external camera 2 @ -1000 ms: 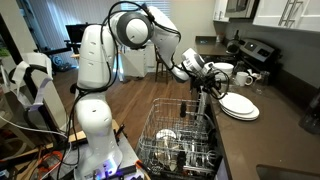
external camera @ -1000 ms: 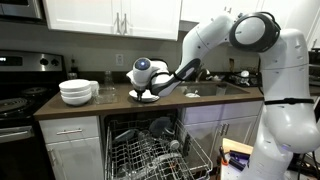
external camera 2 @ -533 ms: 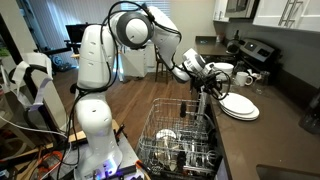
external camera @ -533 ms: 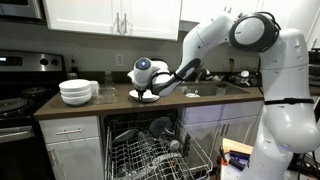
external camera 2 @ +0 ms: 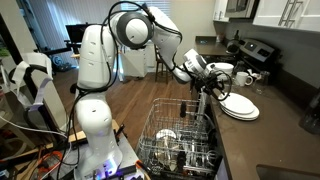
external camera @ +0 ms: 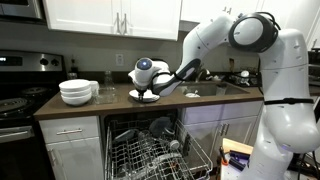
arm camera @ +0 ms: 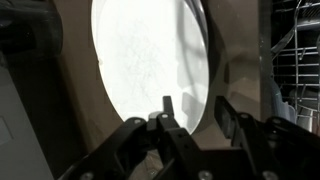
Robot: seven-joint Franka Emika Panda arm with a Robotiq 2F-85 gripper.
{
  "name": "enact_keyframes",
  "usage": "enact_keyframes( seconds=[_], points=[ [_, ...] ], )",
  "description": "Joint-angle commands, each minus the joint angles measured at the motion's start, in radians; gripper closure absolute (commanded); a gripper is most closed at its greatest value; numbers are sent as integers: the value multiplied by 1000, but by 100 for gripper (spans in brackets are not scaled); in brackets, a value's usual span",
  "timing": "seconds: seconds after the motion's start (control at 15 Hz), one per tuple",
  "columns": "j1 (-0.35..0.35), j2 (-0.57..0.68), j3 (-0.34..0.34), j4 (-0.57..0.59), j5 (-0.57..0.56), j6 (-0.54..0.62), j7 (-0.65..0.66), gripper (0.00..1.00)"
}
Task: Take the top white plate and put it in the dishwasher
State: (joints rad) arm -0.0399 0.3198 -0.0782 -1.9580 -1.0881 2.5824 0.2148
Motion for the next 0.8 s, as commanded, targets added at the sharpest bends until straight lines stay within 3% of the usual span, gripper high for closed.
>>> enact_keyframes(
  seconds=[0.0,0.13,0.4,0.73],
  points=[
    [-14,-5,-2,-13,19,45,-56,80],
    [-12,-8,-4,-14,17,48,-61,93],
    [-11,-11,-4,-19,17,50,-62,99],
    [4,-33,-5,-32,10,13,-50,95]
  ],
)
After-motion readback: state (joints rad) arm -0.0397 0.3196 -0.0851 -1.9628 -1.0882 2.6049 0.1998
